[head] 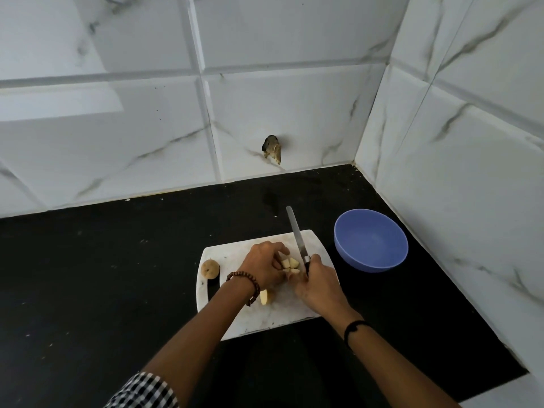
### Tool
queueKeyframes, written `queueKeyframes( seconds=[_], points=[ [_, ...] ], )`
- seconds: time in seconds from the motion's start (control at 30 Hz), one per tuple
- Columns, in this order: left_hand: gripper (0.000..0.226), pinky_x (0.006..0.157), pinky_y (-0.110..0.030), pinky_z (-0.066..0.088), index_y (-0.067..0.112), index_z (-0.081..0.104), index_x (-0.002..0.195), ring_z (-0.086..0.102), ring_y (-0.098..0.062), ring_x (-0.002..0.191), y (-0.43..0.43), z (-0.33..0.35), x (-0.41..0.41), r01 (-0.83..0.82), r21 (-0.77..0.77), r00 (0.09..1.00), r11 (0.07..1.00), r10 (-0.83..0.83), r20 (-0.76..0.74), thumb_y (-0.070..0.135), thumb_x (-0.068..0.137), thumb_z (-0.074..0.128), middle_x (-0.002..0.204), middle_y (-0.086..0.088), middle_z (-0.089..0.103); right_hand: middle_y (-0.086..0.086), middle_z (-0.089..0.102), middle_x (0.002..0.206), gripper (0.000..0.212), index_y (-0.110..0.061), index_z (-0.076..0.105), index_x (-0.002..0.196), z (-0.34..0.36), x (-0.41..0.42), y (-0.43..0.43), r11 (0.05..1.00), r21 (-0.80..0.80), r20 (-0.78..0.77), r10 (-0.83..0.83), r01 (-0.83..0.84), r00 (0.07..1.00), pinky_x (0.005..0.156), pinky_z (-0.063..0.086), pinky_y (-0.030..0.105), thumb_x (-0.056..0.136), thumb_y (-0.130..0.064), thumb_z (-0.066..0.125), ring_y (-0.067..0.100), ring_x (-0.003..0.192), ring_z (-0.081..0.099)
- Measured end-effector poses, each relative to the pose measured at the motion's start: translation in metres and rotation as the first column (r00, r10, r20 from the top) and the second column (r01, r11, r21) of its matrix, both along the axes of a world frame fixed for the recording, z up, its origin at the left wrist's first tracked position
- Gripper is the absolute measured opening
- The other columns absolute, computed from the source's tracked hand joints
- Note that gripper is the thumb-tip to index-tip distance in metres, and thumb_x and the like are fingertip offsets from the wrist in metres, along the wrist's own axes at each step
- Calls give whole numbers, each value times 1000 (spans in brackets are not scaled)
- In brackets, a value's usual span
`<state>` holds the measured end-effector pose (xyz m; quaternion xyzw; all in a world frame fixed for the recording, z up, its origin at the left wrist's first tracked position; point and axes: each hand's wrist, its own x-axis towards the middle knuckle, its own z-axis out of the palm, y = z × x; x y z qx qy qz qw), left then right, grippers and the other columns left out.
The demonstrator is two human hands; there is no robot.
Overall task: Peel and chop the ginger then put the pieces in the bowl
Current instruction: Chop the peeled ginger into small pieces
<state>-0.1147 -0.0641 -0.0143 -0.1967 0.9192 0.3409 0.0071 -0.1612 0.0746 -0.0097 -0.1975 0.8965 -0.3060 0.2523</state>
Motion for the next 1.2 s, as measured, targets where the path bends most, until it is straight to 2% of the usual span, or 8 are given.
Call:
queueKeyframes(
  seconds=[0.17, 0.3, 0.43, 0.57, 0.83, 1.07, 1.13, 1.2],
  points=[
    [28, 84, -22, 53, 17, 68, 107, 60, -12, 91, -2, -2, -1, 10, -25, 1000, 1000, -9, 15, 20, 80, 74, 106, -1, 59, 2, 61, 106, 41, -15, 42, 126, 1, -5, -3, 999, 43, -60, 9, -7, 998, 70, 53, 21, 94, -29, 63, 12, 88, 62],
    [31, 84, -20, 51, 16, 66, 111, 59, -12, 92, -2, -3, -3, -3, -20, 1000, 1000, 4, 29, 18, 81, 72, 109, -1, 59, 2, 58, 108, 43, -14, 40, 128, 1, -7, -4, 1000, 31, -77, -2, 4, 997, 62, 46, 14, 94, -27, 62, 10, 87, 59],
    [43, 85, -17, 49, 14, 60, 122, 59, -12, 95, -2, -4, -9, 18, -26, 998, 1000, -16, 67, 12, 81, 72, 116, -3, 57, 5, 55, 122, 44, -14, 41, 124, -4, -6, -5, 999, -1, -54, -52, 52, 997, 87, 50, 23, 90, -22, 68, 16, 108, 58],
    [46, 89, -23, 52, 14, 60, 123, 60, -15, 98, 1, -5, -20, 37, -18, 993, 999, -35, 111, 12, 79, 74, 118, -4, 57, 4, 50, 126, 42, -13, 40, 124, -5, -6, -6, 997, -15, -71, -72, 71, 995, 91, 45, 21, 91, -17, 66, 13, 112, 54],
    [40, 97, -29, 50, 12, 60, 124, 62, -19, 105, 0, 0, -51, -4, 30, 992, 1000, 0, 123, 6, 85, 66, 119, -8, 62, 1, 52, 107, 32, -13, 40, 117, 0, -27, -16, 997, 17, -198, -67, 72, 978, 55, 33, 10, 94, -19, 62, 5, 86, 48],
    [47, 99, -33, 49, 19, 55, 126, 59, -17, 109, 0, 1, -71, 9, 22, 989, 1000, -12, 149, 10, 82, 69, 124, -5, 59, -3, 51, 95, 27, -14, 42, 110, 0, -44, -24, 997, 18, -244, -68, 74, 967, 62, 38, 13, 94, -19, 63, 4, 80, 48],
    [49, 98, -32, 49, 18, 54, 127, 59, -16, 108, -1, 3, -69, 19, 19, 991, 1000, -21, 129, 9, 82, 70, 126, -4, 56, -4, 49, 97, 30, -14, 43, 113, 1, -44, -23, 998, 24, -236, -48, 55, 971, 59, 35, 12, 93, -20, 65, 4, 80, 47],
    [51, 96, -29, 49, 19, 55, 127, 59, -13, 104, -2, 4, -62, 36, 4, 994, 999, -36, 107, 6, 81, 70, 128, -3, 53, -2, 50, 104, 35, -14, 43, 115, 1, -40, -19, 998, 40, -253, -40, 52, 967, 67, 37, 13, 91, -20, 66, 5, 87, 47]
  ],
)
